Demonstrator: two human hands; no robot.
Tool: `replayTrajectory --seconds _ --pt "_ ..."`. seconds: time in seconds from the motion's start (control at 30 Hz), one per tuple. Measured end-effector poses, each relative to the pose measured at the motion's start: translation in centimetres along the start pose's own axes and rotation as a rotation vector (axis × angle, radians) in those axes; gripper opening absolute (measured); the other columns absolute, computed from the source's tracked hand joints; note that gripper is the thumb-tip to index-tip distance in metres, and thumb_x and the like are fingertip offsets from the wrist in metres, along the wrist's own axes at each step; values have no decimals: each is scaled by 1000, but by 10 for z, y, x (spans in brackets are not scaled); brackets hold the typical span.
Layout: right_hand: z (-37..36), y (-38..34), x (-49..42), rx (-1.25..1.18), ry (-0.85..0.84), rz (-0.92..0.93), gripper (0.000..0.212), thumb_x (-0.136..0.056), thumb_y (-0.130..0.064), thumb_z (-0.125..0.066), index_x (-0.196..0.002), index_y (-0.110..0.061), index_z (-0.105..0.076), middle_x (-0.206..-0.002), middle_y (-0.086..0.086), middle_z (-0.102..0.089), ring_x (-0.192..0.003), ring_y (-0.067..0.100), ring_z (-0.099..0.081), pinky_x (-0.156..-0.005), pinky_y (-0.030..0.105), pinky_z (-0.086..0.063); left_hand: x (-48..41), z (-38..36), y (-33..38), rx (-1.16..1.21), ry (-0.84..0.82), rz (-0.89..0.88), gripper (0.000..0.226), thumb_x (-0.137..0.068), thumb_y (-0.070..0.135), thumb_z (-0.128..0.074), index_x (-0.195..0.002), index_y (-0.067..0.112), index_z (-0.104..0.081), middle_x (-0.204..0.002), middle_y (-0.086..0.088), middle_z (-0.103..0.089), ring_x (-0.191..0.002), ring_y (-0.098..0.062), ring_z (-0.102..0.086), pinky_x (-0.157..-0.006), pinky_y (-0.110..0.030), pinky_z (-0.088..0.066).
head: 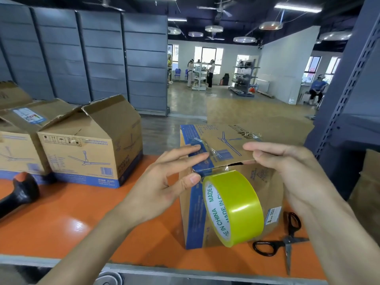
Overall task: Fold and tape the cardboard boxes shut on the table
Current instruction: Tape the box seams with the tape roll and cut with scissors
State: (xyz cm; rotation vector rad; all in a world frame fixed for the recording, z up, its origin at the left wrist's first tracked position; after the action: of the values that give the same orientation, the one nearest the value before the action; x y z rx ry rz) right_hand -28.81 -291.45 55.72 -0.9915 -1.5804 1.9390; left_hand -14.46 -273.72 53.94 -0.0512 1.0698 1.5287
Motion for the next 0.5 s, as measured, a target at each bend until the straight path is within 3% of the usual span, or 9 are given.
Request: replayTrajectory --seconds 0.1,0.23,0.27,0.37,0.5 --pt "1 -1 -2 4 -7 13 23 -93 -8 -65 -96 -24 -81 -85 3 -79 -89 -3 -70 -86 17 -41 -4 0 -2 21 -5 5 41 -97 37 -60 -138 31 -61 -147 20 -52 -144 -5 -39 -121 -37 -30" --pt "0 0 -4 7 -26 18 24 -94 -6 -64 -95 -23 -81 -85 3 -79 -84 -5 -70 -69 3 -45 -6 1 -6 42 7 10 41 -94 36 -62 -134 32 -64 -142 20 -56 -141 -6 -43 -120 -38 -33" --pt "0 1 -4 7 -28 15 24 -94 -6 -64 -95 -23 -81 -86 3 -79 -83 -4 -70 -69 3 -46 -6 1 -7 46 12 9 41 -93 36 -63 -134 32 -65 -141 20 -56 -140 -8 -44 -120 -38 -33" --pt "-3 1 -5 77 -20 20 25 -96 -10 -64 -97 -27 -81 -98 0 -78 -99 -1 -67 -87 13 -43 -7 2 -9 45 34 6 40 -92 37 -65 -131 30 -67 -138 18 -59 -139 -11 -46 -119 -39 -34" --pt "-8 5 -5 117 2 44 25 -98 -12 -63 -101 -30 -80 -97 -15 -76 -88 -16 -63 -72 -3 -40 -8 2 -14 62 65 11 38 -92 35 -66 -129 28 -69 -137 15 -60 -139 -10 -47 -119 -41 -34"
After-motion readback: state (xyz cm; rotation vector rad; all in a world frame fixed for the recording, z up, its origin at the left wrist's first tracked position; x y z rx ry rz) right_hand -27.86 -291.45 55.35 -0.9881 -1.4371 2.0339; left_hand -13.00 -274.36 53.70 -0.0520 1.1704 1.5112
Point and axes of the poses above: each hand's wrist, its own x-axis away from the middle knuckle, its own z-axis out of the back of the hand, y = z × x, the point moved 10 cm from there along -x, towards the middle knuckle
